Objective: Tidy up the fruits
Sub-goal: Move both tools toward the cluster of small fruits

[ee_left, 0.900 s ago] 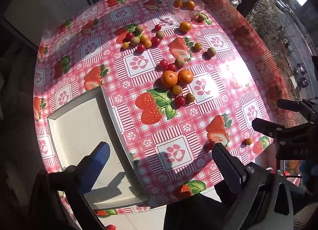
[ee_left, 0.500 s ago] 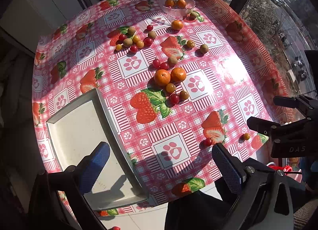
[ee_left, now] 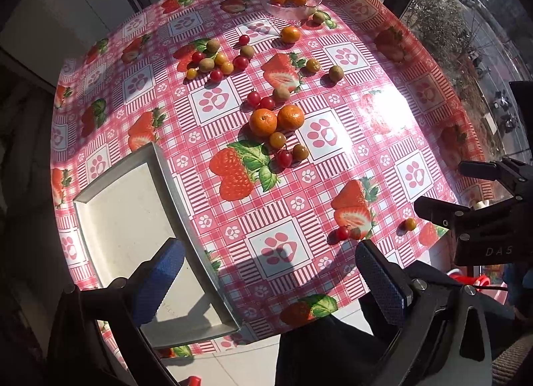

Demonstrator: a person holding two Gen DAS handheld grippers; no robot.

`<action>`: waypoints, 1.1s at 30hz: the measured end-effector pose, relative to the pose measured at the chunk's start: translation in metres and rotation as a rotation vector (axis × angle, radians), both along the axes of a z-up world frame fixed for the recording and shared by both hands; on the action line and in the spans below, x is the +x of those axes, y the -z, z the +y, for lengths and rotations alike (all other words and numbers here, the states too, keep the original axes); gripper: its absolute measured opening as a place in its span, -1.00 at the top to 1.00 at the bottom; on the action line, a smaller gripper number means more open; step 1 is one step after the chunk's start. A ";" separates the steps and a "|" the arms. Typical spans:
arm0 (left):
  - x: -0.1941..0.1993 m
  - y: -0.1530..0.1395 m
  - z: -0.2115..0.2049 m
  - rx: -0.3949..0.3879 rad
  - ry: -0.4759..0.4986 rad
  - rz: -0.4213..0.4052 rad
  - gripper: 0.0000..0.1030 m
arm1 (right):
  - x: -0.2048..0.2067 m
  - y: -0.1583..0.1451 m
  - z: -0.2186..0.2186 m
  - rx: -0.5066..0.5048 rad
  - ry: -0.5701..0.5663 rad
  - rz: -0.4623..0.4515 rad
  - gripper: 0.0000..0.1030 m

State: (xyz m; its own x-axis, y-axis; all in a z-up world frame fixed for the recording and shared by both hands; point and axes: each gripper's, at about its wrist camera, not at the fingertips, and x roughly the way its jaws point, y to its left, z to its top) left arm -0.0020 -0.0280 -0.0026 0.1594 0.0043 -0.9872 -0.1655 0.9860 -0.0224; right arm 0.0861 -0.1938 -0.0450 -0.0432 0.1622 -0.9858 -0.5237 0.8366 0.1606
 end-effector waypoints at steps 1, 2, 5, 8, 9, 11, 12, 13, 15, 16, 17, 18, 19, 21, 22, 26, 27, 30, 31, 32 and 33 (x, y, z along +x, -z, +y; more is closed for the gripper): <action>0.000 0.001 -0.001 0.005 -0.002 0.003 -1.00 | 0.000 0.001 -0.001 0.000 0.000 0.000 -1.00; 0.001 0.003 -0.002 0.006 -0.006 0.007 -1.00 | 0.000 0.002 -0.002 0.000 0.001 0.005 -1.00; 0.002 0.011 -0.003 -0.002 -0.021 0.030 -1.00 | 0.000 0.007 -0.006 0.001 0.003 0.030 -1.00; 0.001 0.022 -0.004 -0.005 -0.045 0.052 -1.00 | -0.002 0.015 -0.012 -0.009 0.005 0.043 -1.00; 0.001 0.027 -0.004 -0.008 -0.054 0.063 -1.00 | -0.003 0.019 -0.014 -0.013 0.004 0.049 -1.00; 0.000 0.035 -0.006 -0.015 -0.070 0.085 -1.00 | -0.005 0.025 -0.020 -0.023 0.001 0.066 -1.00; 0.000 0.038 -0.007 -0.018 -0.076 0.091 -1.00 | -0.006 0.028 -0.022 -0.029 0.000 0.073 -1.00; 0.000 0.042 -0.009 -0.023 -0.080 0.104 -1.00 | -0.007 0.031 -0.025 -0.034 -0.001 0.079 -1.00; 0.000 0.048 -0.012 -0.033 -0.083 0.113 -1.00 | -0.010 0.036 -0.030 -0.042 -0.002 0.091 -1.00; 0.000 0.050 -0.013 -0.042 -0.085 0.116 -1.00 | -0.011 0.038 -0.032 -0.043 -0.002 0.096 -1.00; 0.000 0.051 -0.015 -0.056 -0.087 0.120 -1.00 | -0.011 0.039 -0.034 -0.044 -0.002 0.099 -1.00; 0.001 0.053 -0.016 -0.063 -0.091 0.120 -1.00 | -0.012 0.041 -0.036 -0.044 0.000 0.103 -1.00; 0.001 0.054 -0.017 -0.072 -0.095 0.128 -1.00 | -0.012 0.042 -0.039 -0.048 0.001 0.104 -1.00; 0.001 0.058 -0.019 -0.081 -0.102 0.134 -1.00 | -0.014 0.044 -0.042 -0.057 0.004 0.102 -1.00; 0.001 0.060 -0.020 -0.081 -0.104 0.131 -1.00 | -0.015 0.045 -0.044 -0.061 0.004 0.100 -1.00; 0.001 0.067 -0.024 -0.080 -0.100 0.121 -1.00 | -0.018 0.049 -0.056 -0.052 0.022 0.104 -1.00; 0.000 0.070 -0.025 -0.079 -0.097 0.124 -1.00 | -0.019 0.052 -0.059 -0.049 0.027 0.108 -1.00; 0.000 0.077 -0.030 -0.075 -0.085 0.131 -1.00 | -0.024 0.059 -0.065 -0.043 0.028 0.117 -1.00; 0.000 0.080 -0.032 -0.070 -0.078 0.131 -1.00 | -0.025 0.062 -0.066 -0.046 0.026 0.119 -1.00; 0.001 0.083 -0.034 -0.069 -0.071 0.130 -1.00 | -0.027 0.064 -0.068 -0.051 0.025 0.120 -1.00; 0.003 0.085 -0.037 -0.067 -0.062 0.129 -1.00 | -0.028 0.067 -0.069 -0.048 0.024 0.122 -1.00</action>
State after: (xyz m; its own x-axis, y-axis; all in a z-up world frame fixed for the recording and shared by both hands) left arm 0.0007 -0.0646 -0.0878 0.0324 -0.0565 -0.9979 -0.2323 0.9706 -0.0625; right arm 0.0577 -0.2627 -0.1116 -0.1598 0.1169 -0.9802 -0.4826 0.8570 0.1809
